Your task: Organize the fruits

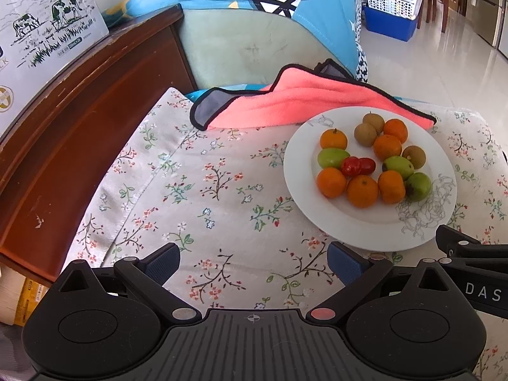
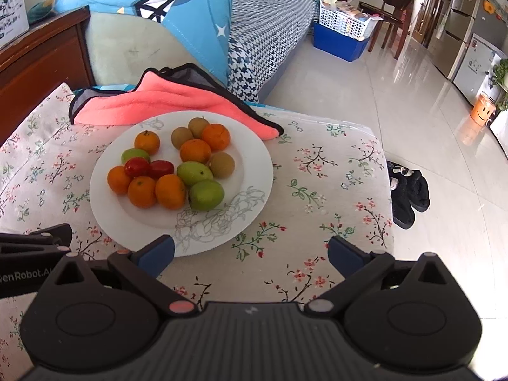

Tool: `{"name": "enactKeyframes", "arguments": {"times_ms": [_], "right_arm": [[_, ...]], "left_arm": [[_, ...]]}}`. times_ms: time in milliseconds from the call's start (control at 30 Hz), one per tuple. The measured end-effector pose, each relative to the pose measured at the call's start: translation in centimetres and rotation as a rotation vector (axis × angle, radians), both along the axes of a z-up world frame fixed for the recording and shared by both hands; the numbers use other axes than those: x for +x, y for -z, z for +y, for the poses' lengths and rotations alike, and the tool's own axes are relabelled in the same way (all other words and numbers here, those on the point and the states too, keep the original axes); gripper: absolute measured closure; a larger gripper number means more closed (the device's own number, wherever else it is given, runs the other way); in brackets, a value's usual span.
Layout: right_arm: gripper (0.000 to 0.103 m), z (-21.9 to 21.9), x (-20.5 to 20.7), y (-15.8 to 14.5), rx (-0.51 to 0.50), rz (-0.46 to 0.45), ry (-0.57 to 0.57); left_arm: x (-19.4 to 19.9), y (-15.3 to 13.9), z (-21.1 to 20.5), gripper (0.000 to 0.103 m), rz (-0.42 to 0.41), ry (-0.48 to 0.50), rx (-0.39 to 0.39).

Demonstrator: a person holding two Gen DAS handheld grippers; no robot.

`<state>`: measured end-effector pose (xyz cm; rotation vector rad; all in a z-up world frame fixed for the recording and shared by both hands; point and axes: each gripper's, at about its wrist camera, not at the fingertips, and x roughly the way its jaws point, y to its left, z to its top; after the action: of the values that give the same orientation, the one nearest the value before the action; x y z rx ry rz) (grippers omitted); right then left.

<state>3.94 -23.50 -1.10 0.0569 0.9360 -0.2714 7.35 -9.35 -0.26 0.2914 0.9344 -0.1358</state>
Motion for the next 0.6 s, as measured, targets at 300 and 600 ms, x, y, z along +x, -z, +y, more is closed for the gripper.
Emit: {"name": "enactKeyframes", "arguments": {"times_ms": [300,600], "right_arm": [[0.001,0.6,-0.6,0.4,0.028,-0.019,-0.045],[0.001,1.1,-1.9,0.9,0.115,-0.053,-0.13]], "left_arm": [[-0.6,0.2,1.1,0.003,0.008,0.001,-0.01],[-1.6,0.0,2.7,0.003,0.012,0.031,-0.042]]}}
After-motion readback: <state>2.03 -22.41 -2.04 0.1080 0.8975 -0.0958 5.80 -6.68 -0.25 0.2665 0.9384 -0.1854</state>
